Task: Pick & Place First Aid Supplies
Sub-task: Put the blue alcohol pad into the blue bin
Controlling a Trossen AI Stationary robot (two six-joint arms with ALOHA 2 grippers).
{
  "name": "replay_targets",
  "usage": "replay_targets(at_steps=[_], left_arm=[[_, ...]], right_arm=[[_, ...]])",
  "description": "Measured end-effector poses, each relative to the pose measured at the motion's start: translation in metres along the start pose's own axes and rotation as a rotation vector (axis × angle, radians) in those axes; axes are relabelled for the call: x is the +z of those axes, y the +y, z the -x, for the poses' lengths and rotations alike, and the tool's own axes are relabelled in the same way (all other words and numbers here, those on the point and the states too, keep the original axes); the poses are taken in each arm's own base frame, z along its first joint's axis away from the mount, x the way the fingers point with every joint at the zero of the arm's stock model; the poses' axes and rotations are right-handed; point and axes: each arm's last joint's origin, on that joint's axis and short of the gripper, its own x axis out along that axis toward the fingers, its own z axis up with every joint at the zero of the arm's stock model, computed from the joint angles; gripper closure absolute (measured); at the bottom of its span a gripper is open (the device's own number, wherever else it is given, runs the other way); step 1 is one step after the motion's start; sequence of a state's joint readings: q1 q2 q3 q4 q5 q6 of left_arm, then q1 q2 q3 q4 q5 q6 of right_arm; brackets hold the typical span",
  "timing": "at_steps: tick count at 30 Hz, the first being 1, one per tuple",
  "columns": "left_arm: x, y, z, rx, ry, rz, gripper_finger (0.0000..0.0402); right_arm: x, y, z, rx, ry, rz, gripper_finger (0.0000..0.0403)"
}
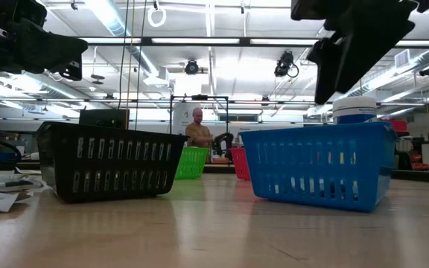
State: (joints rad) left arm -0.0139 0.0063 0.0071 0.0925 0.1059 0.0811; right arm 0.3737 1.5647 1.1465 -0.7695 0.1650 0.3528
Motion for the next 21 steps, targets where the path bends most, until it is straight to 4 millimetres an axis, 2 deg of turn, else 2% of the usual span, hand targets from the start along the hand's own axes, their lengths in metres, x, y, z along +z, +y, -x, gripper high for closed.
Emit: replay_targets(at_steps=[6,13,16,21], left_arm=[[0.0,0.0,0.0,0.0,0.0,0.0,0.0376],[0.0,0.0,0.0,0.0,0.0,0.0,0.0376],[0.0,0.0,0.0,0.0,0.0,0.0,0.0376],[0.0,0.0,0.0,0.0,0.0,0.0,0.0376]], right_arm=[[-0.012,-0.006,0.017,0.037,-0.004,0.02,0.0137],[-0.046,-0.003,0.02,0.064,0.041,-0.014,0.014],[-0.06,0.002,0.018,0.061,0.082,-0.077,0.014],[-0.083,0.008,0.01,0.082,0.237,-0.307,0.014]])
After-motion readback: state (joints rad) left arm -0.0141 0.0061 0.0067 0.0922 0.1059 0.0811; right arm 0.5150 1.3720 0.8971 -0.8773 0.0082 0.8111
